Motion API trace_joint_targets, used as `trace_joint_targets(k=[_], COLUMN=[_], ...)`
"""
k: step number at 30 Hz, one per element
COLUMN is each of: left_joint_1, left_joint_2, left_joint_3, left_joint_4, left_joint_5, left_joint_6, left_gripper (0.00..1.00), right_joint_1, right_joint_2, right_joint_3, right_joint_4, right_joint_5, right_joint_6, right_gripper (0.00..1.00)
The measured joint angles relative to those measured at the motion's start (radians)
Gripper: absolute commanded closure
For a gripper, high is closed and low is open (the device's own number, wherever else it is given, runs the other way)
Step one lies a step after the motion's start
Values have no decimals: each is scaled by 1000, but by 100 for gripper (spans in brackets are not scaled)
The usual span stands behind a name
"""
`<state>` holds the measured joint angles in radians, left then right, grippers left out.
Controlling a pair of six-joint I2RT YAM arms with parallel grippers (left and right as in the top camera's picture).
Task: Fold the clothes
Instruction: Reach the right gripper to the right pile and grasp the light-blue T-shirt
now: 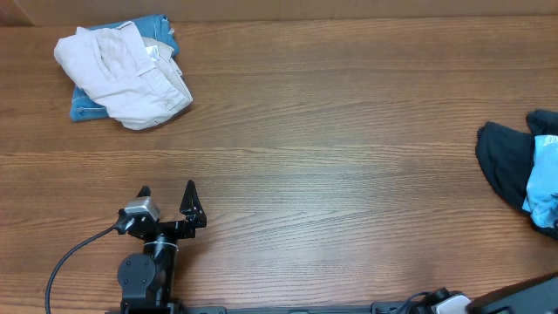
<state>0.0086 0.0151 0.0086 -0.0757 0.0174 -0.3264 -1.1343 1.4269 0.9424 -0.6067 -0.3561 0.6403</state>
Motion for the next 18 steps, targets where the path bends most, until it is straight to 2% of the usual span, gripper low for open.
trace_joint_targets(k=[5, 7, 9, 10, 12, 15, 18], left_joint_1=[0, 0, 0, 0, 0, 0, 0], left_joint_2=[0, 0, 0, 0, 0, 0, 0], left_joint_3=[0, 0, 0, 0, 0, 0, 0], left_joint_4=[0, 0, 0, 0, 0, 0, 0], left_joint_5=[0, 0, 0, 0, 0, 0, 0], left_joint_6=[0, 0, 0, 0, 0, 0, 0], left_gripper=[0, 0, 0, 0, 0, 0, 0], right_joint_1=[0, 0, 0, 0, 0, 0, 0], right_joint_2=[127, 134, 134, 134, 134, 136, 150], right_joint_3=[0, 0, 0, 0, 0, 0, 0], right_joint_4=[78, 116, 151, 166, 172, 169, 132], right_joint_5=[25, 28, 32, 32, 31, 32, 32], right_joint_6=[-6, -7, -7, -11, -9, -6, 18], right_gripper=[23, 29, 44, 47, 47, 31, 30])
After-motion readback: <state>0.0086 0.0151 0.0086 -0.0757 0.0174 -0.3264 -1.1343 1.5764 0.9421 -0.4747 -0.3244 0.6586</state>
